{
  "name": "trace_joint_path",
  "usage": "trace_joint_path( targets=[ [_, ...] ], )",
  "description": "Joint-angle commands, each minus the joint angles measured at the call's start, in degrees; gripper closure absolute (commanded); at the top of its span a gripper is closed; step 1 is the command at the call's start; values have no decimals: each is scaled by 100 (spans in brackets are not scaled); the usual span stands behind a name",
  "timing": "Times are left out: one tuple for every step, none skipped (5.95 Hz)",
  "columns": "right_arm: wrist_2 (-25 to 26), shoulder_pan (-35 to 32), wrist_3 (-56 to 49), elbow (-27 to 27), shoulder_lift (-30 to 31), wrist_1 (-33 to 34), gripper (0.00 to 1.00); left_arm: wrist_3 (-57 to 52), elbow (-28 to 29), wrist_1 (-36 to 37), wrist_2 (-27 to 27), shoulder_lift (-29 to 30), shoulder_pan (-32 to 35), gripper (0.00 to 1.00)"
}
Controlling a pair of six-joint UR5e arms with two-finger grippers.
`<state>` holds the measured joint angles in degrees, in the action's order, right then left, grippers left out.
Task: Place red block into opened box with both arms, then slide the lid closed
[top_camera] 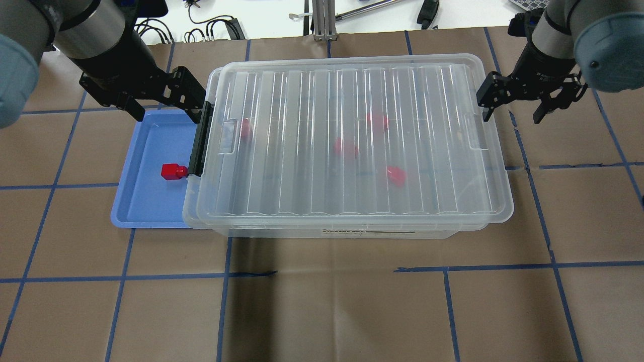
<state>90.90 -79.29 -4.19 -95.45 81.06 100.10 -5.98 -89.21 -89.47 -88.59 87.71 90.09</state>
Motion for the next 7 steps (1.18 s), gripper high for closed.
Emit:
trace_joint_path(
  targets=[
    [15,19,-29,-359,-2,106,0,-9,-9,0,0,0,0,1],
    [85,27,-47,-377,-2,97,0,0,0,0,0,0,0,1],
    [216,36,-212,-378,-2,97,0,0,-9,0,0,0,0,1],
    [261,97,-266,-395,-2,97,0,-9,-9,0,9,0,0,1],
    [253,263,-449,-430,-2,106,0,-9,-9,0,9,0,0,1],
    [253,387,-643,-430,-2,106,0,-9,-9,0,0,0,0,1],
    [253,431,-679,-430,-2,115,0,-17,52,0,-17,18,-9,1]
  ],
)
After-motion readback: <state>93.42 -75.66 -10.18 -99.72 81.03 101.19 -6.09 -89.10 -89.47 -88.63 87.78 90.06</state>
